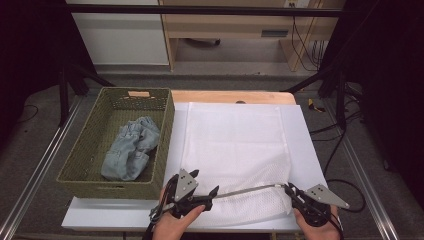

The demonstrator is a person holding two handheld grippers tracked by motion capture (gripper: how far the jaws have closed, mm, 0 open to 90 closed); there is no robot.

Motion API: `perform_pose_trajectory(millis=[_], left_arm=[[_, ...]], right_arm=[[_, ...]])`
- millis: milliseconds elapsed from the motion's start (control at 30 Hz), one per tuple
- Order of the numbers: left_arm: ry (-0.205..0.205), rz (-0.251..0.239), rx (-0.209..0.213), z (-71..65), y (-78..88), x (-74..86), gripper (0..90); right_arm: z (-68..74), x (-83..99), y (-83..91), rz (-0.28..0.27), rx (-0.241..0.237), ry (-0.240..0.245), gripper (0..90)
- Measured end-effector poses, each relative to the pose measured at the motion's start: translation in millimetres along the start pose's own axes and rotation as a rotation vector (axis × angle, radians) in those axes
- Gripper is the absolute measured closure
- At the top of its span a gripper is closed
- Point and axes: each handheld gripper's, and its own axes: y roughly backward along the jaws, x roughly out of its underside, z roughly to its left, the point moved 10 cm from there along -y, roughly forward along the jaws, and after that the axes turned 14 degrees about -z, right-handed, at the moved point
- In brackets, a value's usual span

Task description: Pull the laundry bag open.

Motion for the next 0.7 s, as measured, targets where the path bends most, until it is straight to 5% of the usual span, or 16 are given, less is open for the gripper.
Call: perform_pose_trajectory(millis=[300, 700], left_arm=[[0.011, -0.012, 0.052, -31.0, -34.5, -12.4, 32.9], [-0.031, 0.054, 0.182, -91.7, -84.6, 4.4, 66.5]], right_arm=[[3.8, -5.4, -4.2, -0.016, -0.011, 0.009, 82.3], [11.3, -13.7, 2.0, -0.056, -0.048, 0.018, 82.5]])
